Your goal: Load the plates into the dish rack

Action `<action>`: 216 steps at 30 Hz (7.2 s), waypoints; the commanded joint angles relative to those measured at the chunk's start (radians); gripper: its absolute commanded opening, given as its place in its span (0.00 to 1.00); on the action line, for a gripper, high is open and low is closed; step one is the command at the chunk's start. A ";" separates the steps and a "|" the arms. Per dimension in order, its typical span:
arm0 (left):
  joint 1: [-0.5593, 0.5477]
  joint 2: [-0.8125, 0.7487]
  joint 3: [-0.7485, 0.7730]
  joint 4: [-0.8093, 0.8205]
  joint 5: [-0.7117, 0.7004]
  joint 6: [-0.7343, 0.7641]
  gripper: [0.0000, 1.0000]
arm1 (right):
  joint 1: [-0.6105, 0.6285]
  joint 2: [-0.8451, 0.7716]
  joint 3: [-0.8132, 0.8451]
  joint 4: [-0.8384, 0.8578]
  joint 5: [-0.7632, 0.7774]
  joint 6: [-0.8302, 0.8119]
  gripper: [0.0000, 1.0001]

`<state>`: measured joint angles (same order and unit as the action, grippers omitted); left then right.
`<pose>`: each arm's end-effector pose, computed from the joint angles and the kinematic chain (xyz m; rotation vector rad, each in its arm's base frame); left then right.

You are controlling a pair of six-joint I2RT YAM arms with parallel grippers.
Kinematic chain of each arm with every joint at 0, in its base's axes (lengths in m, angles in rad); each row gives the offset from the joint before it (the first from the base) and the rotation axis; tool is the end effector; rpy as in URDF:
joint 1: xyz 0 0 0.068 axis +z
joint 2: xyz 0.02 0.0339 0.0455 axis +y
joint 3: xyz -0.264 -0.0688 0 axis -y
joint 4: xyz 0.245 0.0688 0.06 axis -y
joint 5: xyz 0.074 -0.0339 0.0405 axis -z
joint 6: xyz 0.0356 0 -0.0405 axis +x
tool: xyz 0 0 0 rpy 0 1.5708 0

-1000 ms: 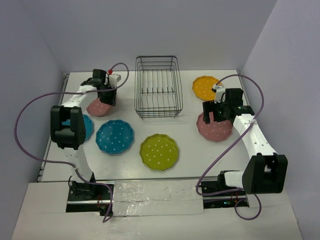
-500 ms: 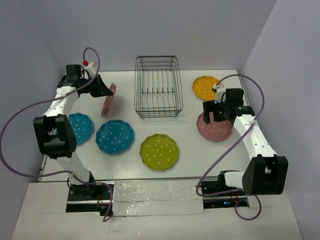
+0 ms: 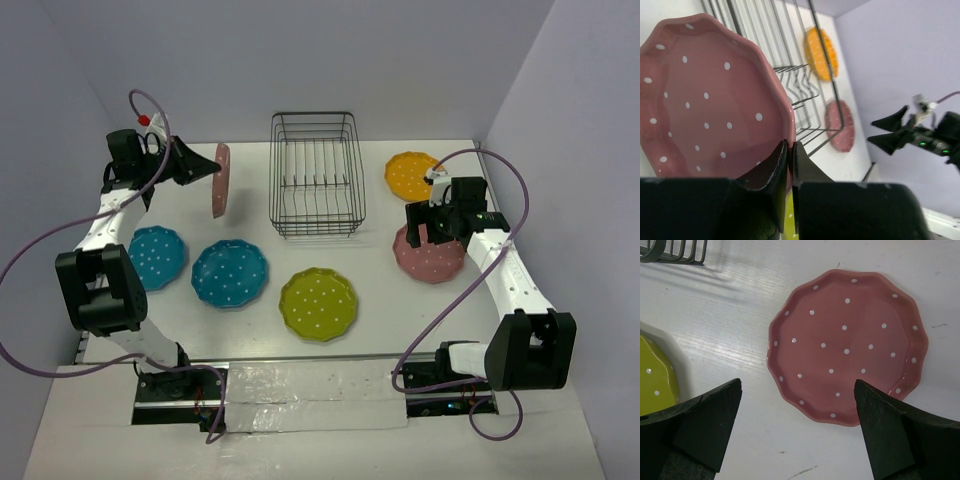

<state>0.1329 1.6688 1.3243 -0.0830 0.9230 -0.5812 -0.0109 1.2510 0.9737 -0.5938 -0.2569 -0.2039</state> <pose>0.3840 0.0227 0.3104 -0.0953 2.0081 -1.2022 0.2590 0.0062 0.2718 -0.3456 2.3901 0.2154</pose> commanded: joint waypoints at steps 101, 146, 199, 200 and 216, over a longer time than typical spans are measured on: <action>-0.239 0.316 -0.264 1.343 -0.219 -0.927 0.37 | 0.040 0.080 0.125 -0.058 0.042 -0.023 1.00; -0.556 -0.741 -0.747 -0.627 -0.628 1.459 0.70 | 0.038 -0.025 0.102 -0.060 0.035 -0.017 1.00; -0.601 -0.655 -0.332 -0.788 -0.129 1.224 0.00 | 0.038 -0.002 0.137 -0.078 0.007 -0.031 1.00; -0.601 -0.652 -0.320 -0.790 -0.100 1.212 0.00 | 0.038 -0.002 0.137 -0.078 0.007 -0.029 1.00; -0.601 -0.564 -0.128 -0.476 0.192 0.686 0.00 | 0.038 0.004 0.137 -0.081 0.008 -0.032 1.00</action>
<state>-0.4679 1.1141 1.1080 -0.8574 0.9649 0.2939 0.0219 1.2480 1.0630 -0.6735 -0.2375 -0.2298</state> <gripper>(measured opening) 0.044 0.999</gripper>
